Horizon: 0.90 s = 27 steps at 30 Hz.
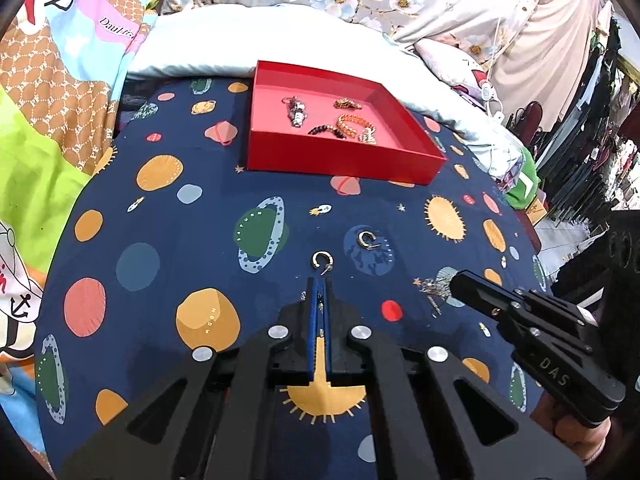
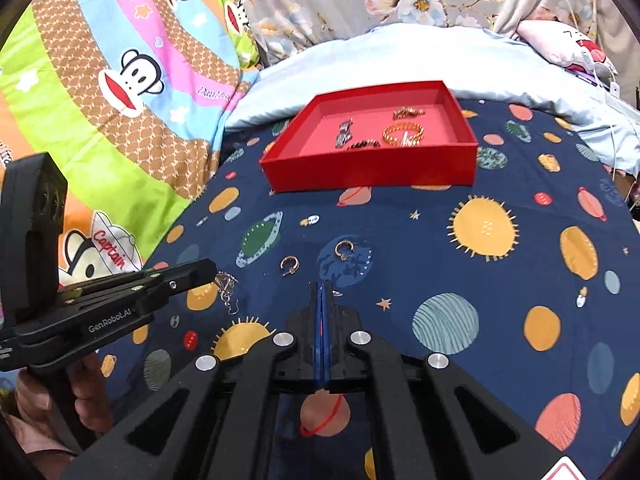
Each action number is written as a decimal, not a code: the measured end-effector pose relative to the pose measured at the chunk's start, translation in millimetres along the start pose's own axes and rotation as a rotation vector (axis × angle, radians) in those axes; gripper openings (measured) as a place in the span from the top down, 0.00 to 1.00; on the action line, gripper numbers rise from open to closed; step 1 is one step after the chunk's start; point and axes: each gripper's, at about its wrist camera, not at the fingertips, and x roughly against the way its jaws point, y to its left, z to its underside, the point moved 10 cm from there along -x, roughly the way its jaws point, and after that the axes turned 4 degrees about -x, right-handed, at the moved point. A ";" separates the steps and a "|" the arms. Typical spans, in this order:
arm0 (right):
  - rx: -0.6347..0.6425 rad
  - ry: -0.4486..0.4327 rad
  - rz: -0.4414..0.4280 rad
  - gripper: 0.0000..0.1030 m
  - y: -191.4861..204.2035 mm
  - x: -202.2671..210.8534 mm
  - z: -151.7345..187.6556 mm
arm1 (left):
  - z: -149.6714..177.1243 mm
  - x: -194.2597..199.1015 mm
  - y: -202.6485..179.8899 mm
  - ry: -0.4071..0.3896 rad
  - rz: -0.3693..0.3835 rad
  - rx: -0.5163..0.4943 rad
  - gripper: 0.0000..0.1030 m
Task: Organize jewelry
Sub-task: 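Grasp the silver flower earring with right gripper while left gripper holds the chain earring, then carry both silver earrings into the red tray and open both grippers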
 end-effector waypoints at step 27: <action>0.056 -0.189 0.005 1.00 -16.4 2.8 -155.8 | -157.6 1.7 -13.9 -0.190 -0.049 -0.111 0.99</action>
